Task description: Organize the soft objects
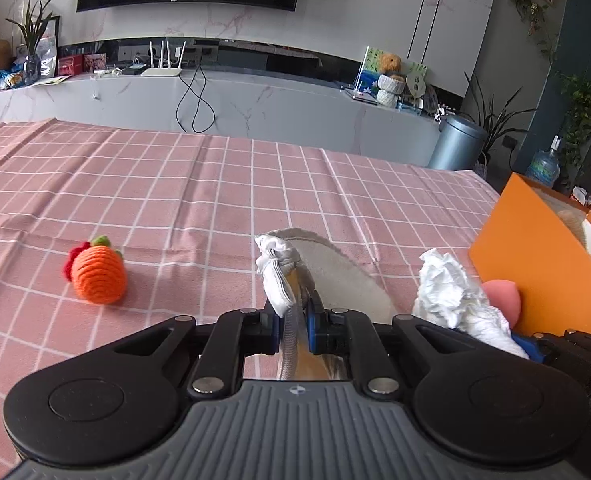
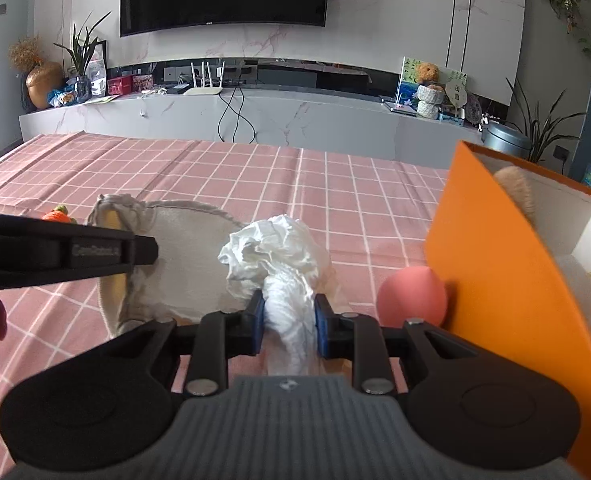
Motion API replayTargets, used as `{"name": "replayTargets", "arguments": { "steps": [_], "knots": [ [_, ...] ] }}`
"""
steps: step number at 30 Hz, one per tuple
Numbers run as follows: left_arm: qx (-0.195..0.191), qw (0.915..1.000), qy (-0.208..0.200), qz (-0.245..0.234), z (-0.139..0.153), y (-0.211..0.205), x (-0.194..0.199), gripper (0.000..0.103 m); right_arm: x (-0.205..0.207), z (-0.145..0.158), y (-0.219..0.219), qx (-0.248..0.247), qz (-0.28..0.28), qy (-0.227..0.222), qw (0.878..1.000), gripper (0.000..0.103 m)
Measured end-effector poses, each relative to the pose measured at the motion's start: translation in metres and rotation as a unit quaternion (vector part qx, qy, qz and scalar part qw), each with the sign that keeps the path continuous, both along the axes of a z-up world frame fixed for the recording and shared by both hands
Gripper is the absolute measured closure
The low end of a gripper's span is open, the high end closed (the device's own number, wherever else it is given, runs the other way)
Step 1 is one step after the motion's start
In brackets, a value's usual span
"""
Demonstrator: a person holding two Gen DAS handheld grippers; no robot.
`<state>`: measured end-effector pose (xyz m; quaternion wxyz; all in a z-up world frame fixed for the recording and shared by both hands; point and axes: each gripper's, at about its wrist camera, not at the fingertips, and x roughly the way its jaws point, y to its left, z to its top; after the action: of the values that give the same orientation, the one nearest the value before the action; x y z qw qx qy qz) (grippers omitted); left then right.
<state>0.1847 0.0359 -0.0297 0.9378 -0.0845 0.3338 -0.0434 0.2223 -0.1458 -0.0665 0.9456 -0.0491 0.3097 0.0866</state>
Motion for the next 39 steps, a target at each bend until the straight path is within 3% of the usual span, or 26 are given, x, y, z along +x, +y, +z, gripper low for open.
{"name": "replayTargets", "arguments": {
  "steps": [14, 22, 32, 39],
  "knots": [
    [-0.005, 0.9987, -0.046, -0.022, 0.050, -0.006, -0.077, 0.090, -0.095, 0.062, -0.031, 0.031, 0.001, -0.065, 0.997, 0.080],
    [-0.002, 0.9945, -0.095, -0.044, 0.083, -0.022, -0.109, 0.090, -0.135, 0.091, -0.054, 0.057, -0.018, -0.103, 0.993, 0.079],
    [-0.015, 0.9848, -0.140, -0.102, 0.113, -0.061, -0.121, 0.090, -0.165, 0.119, -0.096, 0.075, -0.050, -0.139, 0.986, 0.079],
    [-0.030, 0.9749, -0.158, -0.154, 0.128, -0.096, -0.109, 0.090, -0.163, 0.136, -0.132, 0.049, -0.069, -0.144, 0.986, 0.079]
  ]
}}
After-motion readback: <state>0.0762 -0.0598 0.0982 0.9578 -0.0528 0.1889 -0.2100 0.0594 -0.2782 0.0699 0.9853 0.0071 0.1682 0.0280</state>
